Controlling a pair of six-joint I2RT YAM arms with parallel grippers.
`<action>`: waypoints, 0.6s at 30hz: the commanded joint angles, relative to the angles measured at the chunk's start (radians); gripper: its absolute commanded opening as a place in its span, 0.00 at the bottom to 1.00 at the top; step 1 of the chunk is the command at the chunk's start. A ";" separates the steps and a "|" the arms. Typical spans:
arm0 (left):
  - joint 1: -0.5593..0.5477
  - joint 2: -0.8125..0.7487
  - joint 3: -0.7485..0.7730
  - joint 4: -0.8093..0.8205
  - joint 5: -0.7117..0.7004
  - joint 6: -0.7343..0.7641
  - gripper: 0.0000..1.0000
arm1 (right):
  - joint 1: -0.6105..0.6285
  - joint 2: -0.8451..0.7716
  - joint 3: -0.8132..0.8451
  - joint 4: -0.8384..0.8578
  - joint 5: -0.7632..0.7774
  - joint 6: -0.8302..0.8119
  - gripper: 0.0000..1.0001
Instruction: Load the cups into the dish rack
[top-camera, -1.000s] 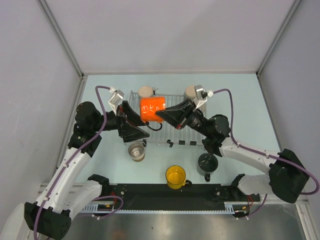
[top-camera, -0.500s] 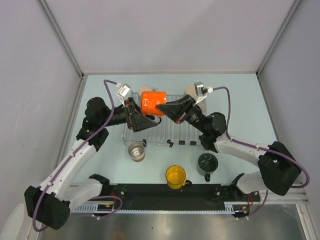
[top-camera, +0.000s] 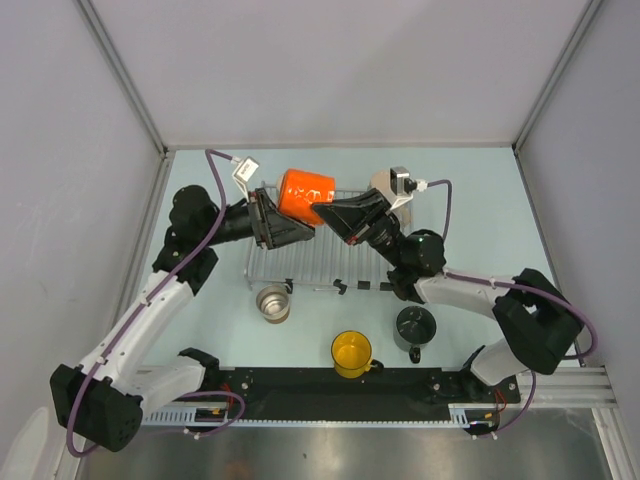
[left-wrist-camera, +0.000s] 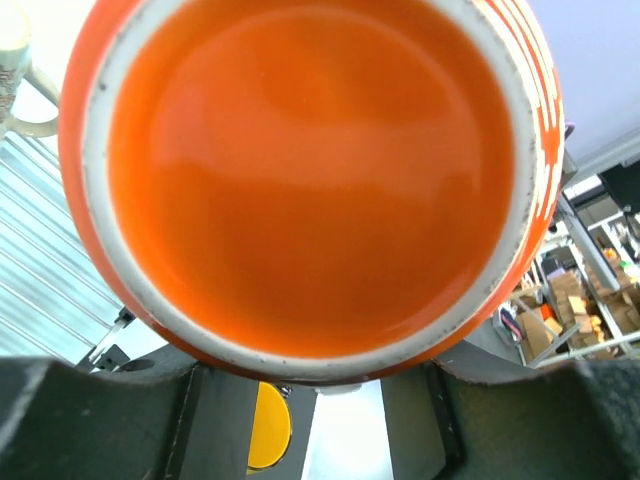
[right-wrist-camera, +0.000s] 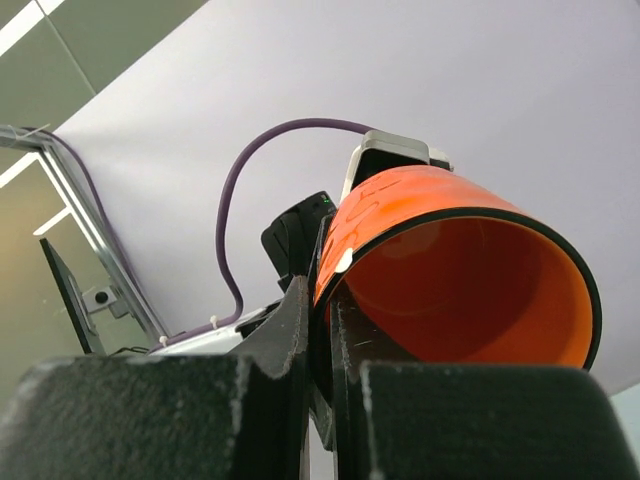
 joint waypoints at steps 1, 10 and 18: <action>-0.039 -0.005 0.094 0.123 0.036 -0.015 0.50 | 0.110 0.156 -0.012 0.100 -0.169 0.031 0.00; -0.037 -0.035 0.092 0.066 -0.002 0.068 0.18 | 0.152 0.237 -0.015 0.107 -0.167 0.025 0.00; -0.022 -0.052 0.115 -0.023 -0.028 0.152 0.00 | 0.161 0.199 -0.081 0.107 -0.158 0.004 0.00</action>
